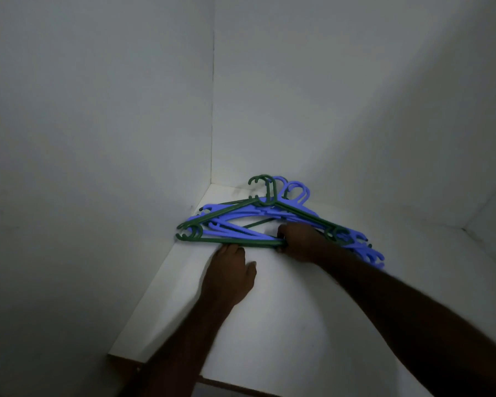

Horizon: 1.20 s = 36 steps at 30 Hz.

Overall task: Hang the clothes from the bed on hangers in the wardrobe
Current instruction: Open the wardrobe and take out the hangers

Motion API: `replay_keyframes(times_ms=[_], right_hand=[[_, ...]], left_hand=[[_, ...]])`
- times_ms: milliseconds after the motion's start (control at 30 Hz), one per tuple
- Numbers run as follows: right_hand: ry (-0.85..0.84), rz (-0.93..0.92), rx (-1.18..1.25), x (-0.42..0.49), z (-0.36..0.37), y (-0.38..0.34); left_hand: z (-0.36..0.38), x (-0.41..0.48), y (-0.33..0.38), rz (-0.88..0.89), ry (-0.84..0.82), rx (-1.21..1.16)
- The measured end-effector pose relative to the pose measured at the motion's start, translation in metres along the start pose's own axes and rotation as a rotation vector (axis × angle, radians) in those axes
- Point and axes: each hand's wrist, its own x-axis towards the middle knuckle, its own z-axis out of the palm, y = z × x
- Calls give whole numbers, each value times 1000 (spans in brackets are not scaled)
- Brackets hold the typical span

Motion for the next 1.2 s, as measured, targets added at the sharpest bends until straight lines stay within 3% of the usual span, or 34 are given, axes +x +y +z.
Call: replay_keyframes(times_ms=[300,567,800,900,1033,1200], right_hand=[[58,33,-100,-38,-1,-19],[0,-4,-77,-118,1,-34],[-22,0,-64,-204,5,-36],[-7,13,-69,-244,4,-38],[-6,56,-48,-301,2,-49],[-69,150,139,-372,2,-71]], left_hand=[[-15,-11,7,-64,-62,-124],[-47,-71,54,-444,51,-515],[-75,-151,125,-500,-67,-742],[-90,-183,149,-663,-126,-1121],[-97,-211,164,-900,-449,-1603],[-103,-234,162,-716,-561,-2134]])
